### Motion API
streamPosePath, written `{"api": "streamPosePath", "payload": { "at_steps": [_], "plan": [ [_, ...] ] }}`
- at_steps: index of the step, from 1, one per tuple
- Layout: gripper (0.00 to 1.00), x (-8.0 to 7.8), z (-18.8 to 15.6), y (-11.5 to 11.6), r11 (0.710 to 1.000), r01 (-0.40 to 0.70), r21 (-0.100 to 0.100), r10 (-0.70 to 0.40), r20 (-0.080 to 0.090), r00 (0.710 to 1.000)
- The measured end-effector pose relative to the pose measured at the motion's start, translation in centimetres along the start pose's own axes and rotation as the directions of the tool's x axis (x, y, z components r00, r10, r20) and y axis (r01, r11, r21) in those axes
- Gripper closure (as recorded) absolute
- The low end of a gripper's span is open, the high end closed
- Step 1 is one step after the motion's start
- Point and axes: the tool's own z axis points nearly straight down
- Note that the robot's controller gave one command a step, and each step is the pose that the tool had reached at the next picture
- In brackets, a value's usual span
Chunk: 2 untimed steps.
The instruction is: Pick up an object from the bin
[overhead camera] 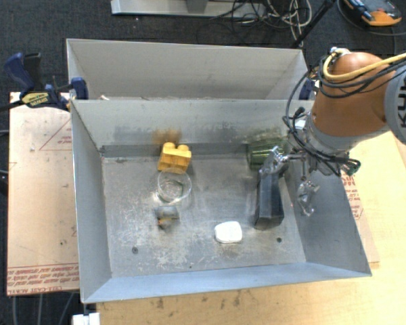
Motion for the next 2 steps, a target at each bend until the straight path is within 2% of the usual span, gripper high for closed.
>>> {"api": "streamPosePath", "payload": {
  "at_steps": [1,2],
  "plan": [
    [0.00,-0.1,6.0,-0.6,0.940,0.342,0.002,-0.342,0.001,0.940],
    [1.00,-2.6,7.8,-0.5,0.891,0.453,0.008,-0.453,0.003,0.891]
  ]
}}
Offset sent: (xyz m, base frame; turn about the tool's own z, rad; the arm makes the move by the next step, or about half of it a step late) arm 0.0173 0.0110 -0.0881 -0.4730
